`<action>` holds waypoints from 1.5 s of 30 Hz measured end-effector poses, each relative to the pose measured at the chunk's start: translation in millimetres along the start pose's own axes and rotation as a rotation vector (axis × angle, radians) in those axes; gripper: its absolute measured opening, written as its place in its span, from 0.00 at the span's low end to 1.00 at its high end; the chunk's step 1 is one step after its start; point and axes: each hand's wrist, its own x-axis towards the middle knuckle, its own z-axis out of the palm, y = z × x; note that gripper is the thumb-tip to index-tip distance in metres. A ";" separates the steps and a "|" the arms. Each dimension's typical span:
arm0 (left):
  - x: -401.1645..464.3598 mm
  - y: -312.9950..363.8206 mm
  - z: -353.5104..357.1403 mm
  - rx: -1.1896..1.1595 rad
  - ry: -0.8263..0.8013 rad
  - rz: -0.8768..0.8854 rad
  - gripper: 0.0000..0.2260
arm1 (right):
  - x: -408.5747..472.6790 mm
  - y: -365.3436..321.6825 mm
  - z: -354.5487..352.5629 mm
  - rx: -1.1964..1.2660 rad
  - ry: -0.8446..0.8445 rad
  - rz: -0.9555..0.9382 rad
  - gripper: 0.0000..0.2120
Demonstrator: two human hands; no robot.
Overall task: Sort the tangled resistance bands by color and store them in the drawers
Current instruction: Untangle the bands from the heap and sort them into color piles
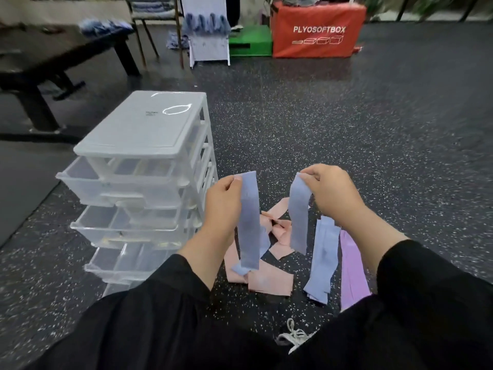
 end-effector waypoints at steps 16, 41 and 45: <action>-55.1 51.5 -14.7 -0.021 -0.389 0.084 0.11 | -60.5 -40.9 -42.0 0.349 -0.051 0.090 0.10; -87.5 48.1 15.4 -0.018 -0.525 0.092 0.13 | -87.1 -51.9 -74.4 0.540 -0.202 -0.081 0.05; -91.2 35.0 24.5 -0.055 -0.525 0.034 0.09 | -79.1 -45.7 -75.0 0.346 -0.138 -0.113 0.04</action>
